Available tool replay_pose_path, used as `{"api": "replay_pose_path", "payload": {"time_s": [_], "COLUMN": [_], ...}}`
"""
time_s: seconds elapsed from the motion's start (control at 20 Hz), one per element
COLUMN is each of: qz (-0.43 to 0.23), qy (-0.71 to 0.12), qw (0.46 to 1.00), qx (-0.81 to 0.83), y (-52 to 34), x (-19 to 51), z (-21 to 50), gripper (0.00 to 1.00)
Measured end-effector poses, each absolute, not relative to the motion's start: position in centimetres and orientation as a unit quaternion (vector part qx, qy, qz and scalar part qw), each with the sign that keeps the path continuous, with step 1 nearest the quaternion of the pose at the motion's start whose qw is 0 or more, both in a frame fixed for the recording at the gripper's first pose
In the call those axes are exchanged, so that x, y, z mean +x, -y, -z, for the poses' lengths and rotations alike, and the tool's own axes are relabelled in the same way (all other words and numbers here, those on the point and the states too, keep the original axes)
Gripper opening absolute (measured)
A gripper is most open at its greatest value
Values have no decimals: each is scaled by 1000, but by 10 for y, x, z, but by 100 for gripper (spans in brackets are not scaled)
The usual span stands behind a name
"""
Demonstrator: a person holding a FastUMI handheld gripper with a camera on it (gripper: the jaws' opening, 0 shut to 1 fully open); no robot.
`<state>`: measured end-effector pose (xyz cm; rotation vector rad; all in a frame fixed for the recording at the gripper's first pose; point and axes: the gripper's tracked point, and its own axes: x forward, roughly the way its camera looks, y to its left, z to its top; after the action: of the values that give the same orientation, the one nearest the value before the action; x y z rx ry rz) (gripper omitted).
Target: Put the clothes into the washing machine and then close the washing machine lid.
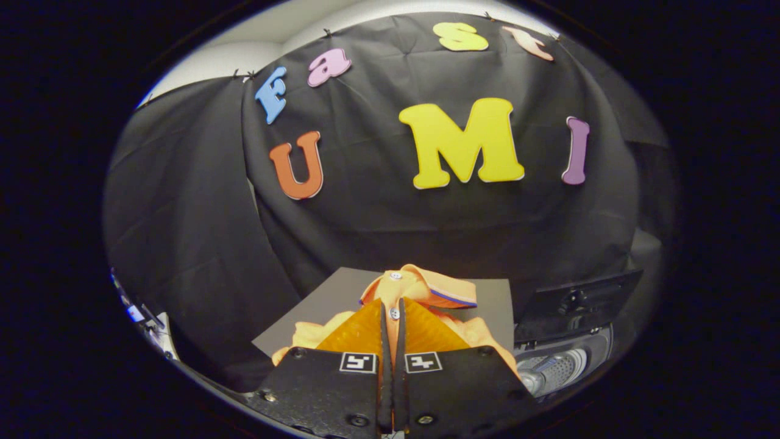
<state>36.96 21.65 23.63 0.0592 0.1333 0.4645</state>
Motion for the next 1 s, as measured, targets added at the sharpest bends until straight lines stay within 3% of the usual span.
{"api": "replay_pose_path", "payload": {"time_s": [0.5, 1.0], "qz": [-174, -108], "qy": [67, 83], "qw": [981, 990], "qx": [52, 38], "y": [-105, 25], "x": [275, 286], "z": [-342, -369], "gripper": [4, 4]}}
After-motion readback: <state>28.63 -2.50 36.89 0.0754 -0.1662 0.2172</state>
